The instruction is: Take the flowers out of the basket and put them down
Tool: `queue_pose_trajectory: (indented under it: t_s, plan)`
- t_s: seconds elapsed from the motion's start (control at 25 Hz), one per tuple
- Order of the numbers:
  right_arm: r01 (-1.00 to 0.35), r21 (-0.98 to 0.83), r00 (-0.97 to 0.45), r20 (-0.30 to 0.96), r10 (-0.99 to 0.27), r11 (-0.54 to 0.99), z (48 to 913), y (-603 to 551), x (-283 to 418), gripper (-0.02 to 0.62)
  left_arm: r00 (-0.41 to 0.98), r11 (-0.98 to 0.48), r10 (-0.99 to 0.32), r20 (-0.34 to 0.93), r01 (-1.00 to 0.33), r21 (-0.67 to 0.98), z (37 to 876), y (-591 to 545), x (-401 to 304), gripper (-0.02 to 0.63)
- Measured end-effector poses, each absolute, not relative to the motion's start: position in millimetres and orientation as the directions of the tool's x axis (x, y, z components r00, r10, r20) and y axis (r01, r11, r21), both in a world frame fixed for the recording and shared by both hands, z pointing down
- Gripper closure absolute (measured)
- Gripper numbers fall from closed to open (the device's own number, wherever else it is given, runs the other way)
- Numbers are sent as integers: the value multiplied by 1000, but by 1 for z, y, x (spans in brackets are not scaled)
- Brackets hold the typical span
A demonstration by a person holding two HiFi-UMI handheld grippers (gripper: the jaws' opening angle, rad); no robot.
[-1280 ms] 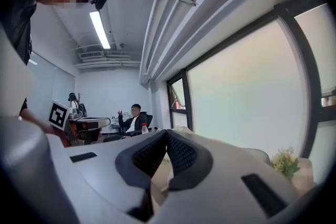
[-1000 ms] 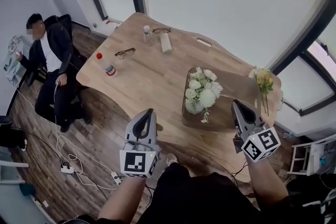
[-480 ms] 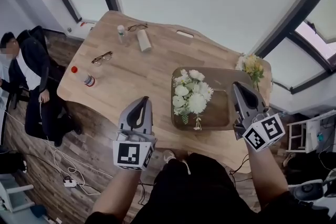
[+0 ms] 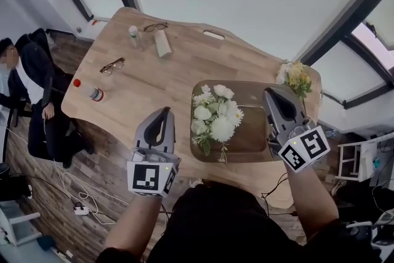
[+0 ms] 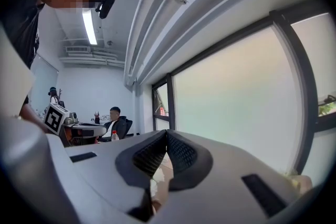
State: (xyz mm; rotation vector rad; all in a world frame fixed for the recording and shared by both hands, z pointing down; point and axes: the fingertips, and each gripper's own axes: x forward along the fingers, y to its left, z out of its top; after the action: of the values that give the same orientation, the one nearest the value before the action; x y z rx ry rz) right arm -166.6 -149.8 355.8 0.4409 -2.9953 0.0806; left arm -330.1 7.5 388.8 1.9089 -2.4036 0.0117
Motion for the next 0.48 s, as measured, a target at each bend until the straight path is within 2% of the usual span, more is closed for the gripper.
queue_pose_trajectory:
  t_s: [0.48]
  plan:
    - [-227, -78, -958, 197, -209, 971, 432, -177, -192, 572, -276, 283, -952, 133, -959, 35, 418, -11, -353, 606]
